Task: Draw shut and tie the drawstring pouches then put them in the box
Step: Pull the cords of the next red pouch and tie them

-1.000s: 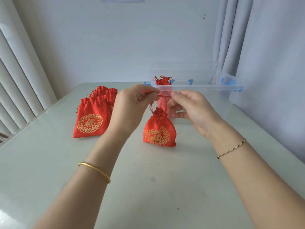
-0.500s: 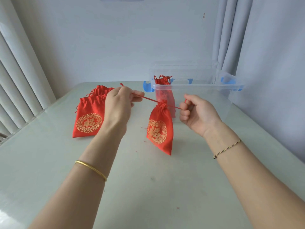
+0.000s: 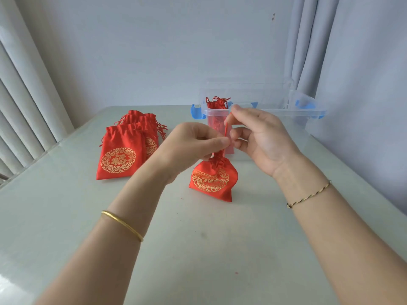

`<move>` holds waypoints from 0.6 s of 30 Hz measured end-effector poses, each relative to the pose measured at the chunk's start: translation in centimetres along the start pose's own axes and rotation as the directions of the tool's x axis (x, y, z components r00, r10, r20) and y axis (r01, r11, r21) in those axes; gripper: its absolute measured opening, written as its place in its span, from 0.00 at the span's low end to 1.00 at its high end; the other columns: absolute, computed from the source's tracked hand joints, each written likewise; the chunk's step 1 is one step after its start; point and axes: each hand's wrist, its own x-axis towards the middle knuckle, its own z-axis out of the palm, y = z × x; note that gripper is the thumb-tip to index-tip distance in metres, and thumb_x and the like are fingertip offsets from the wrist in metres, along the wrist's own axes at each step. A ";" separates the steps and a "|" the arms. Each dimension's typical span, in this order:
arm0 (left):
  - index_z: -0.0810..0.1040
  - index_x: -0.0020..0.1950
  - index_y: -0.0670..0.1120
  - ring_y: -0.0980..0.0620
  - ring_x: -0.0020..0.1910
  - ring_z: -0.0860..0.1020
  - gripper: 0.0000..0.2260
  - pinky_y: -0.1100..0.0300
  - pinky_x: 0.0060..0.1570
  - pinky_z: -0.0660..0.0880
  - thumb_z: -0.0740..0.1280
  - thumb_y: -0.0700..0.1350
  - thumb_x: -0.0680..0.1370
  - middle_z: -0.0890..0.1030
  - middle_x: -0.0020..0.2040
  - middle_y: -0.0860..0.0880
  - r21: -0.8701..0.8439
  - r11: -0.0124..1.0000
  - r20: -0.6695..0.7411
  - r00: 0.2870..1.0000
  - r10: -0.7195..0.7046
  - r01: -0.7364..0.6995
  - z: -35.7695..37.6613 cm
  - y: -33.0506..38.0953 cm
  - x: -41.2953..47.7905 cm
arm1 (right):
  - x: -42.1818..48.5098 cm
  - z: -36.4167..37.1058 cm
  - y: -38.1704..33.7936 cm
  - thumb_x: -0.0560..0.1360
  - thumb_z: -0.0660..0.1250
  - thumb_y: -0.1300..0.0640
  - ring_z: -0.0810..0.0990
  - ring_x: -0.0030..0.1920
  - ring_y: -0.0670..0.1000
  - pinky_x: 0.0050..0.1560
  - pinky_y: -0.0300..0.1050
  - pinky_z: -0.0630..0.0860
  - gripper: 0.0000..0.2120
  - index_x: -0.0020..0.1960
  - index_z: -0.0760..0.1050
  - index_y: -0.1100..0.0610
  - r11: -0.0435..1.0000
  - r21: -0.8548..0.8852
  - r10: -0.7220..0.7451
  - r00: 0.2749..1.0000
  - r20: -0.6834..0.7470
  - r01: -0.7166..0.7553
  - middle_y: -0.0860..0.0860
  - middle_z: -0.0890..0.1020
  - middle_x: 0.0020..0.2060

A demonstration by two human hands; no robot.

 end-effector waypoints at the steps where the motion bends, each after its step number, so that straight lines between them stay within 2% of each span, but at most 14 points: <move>1: 0.80 0.41 0.37 0.55 0.31 0.70 0.08 0.68 0.32 0.70 0.70 0.42 0.74 0.75 0.34 0.46 0.008 1.000 -0.004 1.000 0.011 -0.011 0.1 0.1 0.0 | -0.1 0.1 0.1 0.76 0.64 0.55 0.71 0.28 0.44 0.32 0.36 0.70 0.11 0.36 0.77 0.55 1.000 -0.031 -0.004 1.000 0.013 0.004 0.50 0.75 0.33; 5: 0.79 0.41 0.35 0.54 0.31 0.70 0.09 0.65 0.35 0.70 0.67 0.41 0.76 0.76 0.34 0.45 -0.038 0.999 -0.064 0.998 -0.020 0.017 0.1 0.0 0.1 | -0.1 -0.1 0.2 0.78 0.59 0.51 0.71 0.25 0.46 0.28 0.38 0.67 0.11 0.44 0.75 0.58 0.990 -0.113 0.087 0.996 0.020 -0.084 0.50 0.81 0.33; 8: 0.77 0.39 0.40 0.56 0.29 0.70 0.08 0.65 0.35 0.70 0.65 0.40 0.77 0.76 0.33 0.48 -0.136 0.989 -0.076 0.995 -0.063 0.053 -0.1 0.0 0.2 | -0.1 -0.2 0.4 0.77 0.59 0.60 0.71 0.24 0.48 0.28 0.41 0.65 0.04 0.44 0.70 0.58 0.975 -0.196 0.117 0.992 0.041 -0.107 0.53 0.79 0.31; 11: 0.76 0.41 0.40 0.56 0.28 0.70 0.06 0.65 0.35 0.70 0.64 0.39 0.77 0.75 0.32 0.49 -0.163 0.985 -0.087 0.994 -0.062 0.047 -0.1 0.0 0.3 | -0.1 0.0 0.7 0.75 0.61 0.67 0.74 0.26 0.49 0.31 0.45 0.69 0.04 0.44 0.71 0.59 0.945 -0.328 0.024 0.998 0.051 -0.006 0.51 0.78 0.28; 14: 0.75 0.43 0.40 0.56 0.27 0.70 0.04 0.65 0.34 0.71 0.64 0.38 0.77 0.76 0.32 0.48 -0.205 0.978 -0.105 0.992 -0.068 0.046 -0.1 -0.1 0.3 | 0.0 0.1 1.0 0.72 0.63 0.69 0.77 0.28 0.49 0.34 0.47 0.73 0.06 0.46 0.71 0.61 0.871 -0.476 -0.119 0.992 0.041 0.125 0.51 0.79 0.28; 18: 0.75 0.44 0.41 0.56 0.25 0.73 0.03 0.65 0.31 0.74 0.64 0.38 0.77 0.78 0.34 0.46 -0.247 0.967 -0.180 0.977 -0.113 0.066 -0.1 -0.2 0.4 | 0.3 0.1 1.3 0.67 0.67 0.63 0.77 0.32 0.49 0.37 0.47 0.75 0.07 0.40 0.71 0.55 0.780 -0.572 -0.242 0.966 0.096 0.252 0.49 0.78 0.32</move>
